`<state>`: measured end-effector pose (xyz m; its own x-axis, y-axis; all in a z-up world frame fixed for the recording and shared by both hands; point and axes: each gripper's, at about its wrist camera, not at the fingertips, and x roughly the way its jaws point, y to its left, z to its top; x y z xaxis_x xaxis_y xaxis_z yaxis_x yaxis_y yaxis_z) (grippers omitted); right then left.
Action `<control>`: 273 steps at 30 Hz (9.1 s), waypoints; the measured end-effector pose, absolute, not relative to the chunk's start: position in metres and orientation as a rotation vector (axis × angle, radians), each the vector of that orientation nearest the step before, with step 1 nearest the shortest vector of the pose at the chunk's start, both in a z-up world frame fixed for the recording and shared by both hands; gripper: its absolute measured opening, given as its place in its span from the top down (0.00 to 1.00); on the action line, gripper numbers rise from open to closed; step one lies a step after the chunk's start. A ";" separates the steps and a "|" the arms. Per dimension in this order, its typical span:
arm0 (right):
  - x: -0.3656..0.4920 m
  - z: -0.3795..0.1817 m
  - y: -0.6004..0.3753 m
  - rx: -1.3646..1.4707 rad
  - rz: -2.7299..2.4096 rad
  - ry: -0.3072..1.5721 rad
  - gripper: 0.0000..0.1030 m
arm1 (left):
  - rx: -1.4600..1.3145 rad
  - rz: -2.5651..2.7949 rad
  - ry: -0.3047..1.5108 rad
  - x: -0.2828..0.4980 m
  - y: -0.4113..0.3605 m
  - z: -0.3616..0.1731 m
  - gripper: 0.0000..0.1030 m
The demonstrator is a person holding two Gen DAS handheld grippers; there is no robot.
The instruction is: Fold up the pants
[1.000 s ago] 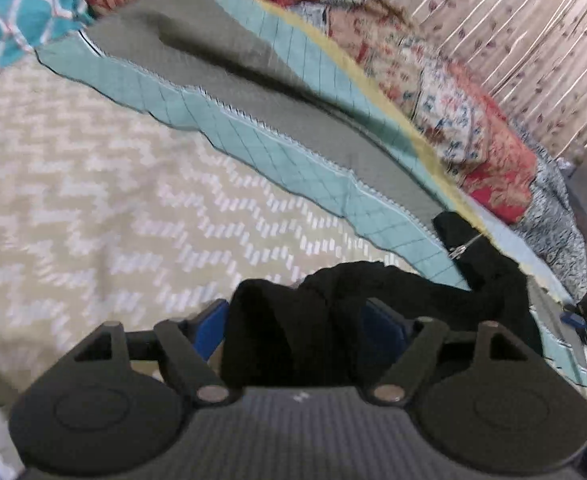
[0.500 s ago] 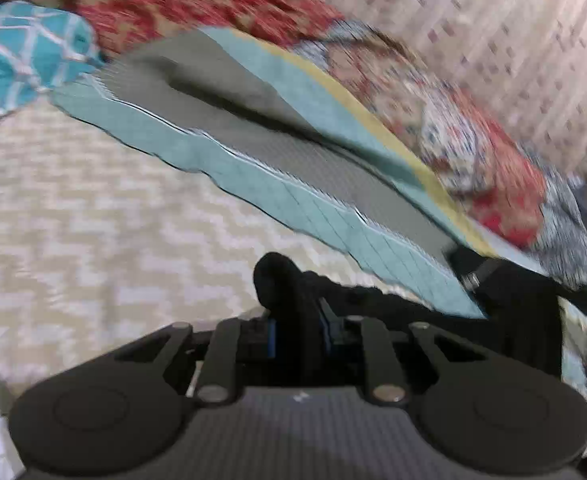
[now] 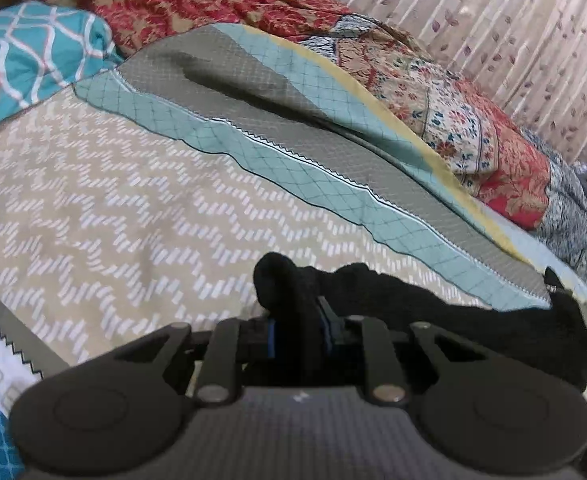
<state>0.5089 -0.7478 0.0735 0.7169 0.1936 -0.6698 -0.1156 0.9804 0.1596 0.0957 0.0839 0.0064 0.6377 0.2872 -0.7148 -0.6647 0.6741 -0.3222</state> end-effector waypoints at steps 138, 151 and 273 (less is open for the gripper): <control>0.168 0.117 -0.178 -0.133 1.232 0.660 0.86 | -1.020 0.360 0.555 -0.048 0.071 -0.008 0.29; 0.162 0.131 -0.180 -0.151 1.248 0.618 0.86 | -1.133 0.279 0.471 -0.088 0.055 0.001 0.88; 0.300 -0.018 -0.757 0.861 0.227 0.598 0.55 | -0.602 0.089 1.044 0.100 -0.176 -0.017 0.60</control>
